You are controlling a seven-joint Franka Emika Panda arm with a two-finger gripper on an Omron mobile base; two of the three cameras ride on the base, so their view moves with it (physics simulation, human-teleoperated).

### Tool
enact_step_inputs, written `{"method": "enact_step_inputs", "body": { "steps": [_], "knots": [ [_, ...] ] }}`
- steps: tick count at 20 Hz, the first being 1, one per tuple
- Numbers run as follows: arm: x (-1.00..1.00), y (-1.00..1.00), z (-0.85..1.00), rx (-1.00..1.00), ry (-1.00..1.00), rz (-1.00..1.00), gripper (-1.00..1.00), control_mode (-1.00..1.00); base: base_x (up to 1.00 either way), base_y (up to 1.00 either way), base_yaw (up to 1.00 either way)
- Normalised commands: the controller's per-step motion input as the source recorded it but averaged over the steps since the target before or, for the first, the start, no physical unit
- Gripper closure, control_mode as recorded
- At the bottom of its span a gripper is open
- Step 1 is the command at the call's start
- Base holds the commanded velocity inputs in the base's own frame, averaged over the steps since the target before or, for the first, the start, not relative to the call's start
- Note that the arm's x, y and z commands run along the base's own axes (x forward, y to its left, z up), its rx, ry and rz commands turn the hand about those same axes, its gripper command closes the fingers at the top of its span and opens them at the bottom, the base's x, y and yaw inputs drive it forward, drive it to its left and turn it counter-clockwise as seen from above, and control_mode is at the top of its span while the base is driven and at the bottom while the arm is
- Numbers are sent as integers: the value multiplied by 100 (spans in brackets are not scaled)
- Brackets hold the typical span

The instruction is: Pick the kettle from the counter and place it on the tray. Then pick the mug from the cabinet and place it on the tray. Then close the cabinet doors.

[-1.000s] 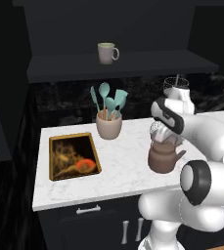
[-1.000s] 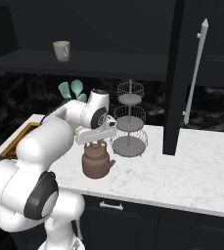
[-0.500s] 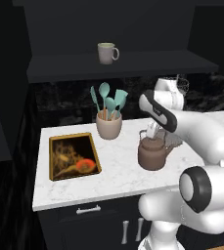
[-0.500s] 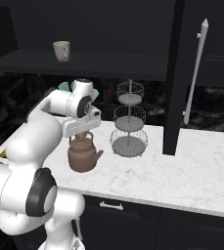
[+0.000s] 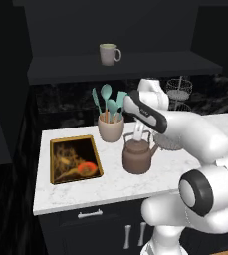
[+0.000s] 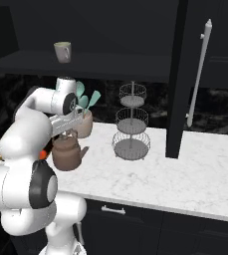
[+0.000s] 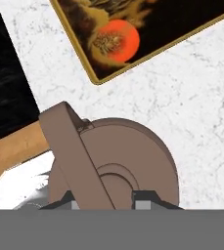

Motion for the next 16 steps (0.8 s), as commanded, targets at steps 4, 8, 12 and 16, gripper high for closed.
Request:
{"method": "enact_step_inputs", "body": {
  "steps": [4, 8, 12, 16],
  "knots": [
    [20, 74, 8, 3, 0, 18, 100, -100, 0, 0, 0],
    [17, 69, 7, 1, 0, 18, 100, -100, 0, 0, 0],
    [17, 64, 10, 0, -1, 17, 100, -100, 0, 0, 0],
    [21, 54, 10, 0, -3, 14, 100, -100, 0, 0, 0]
  ]
}}
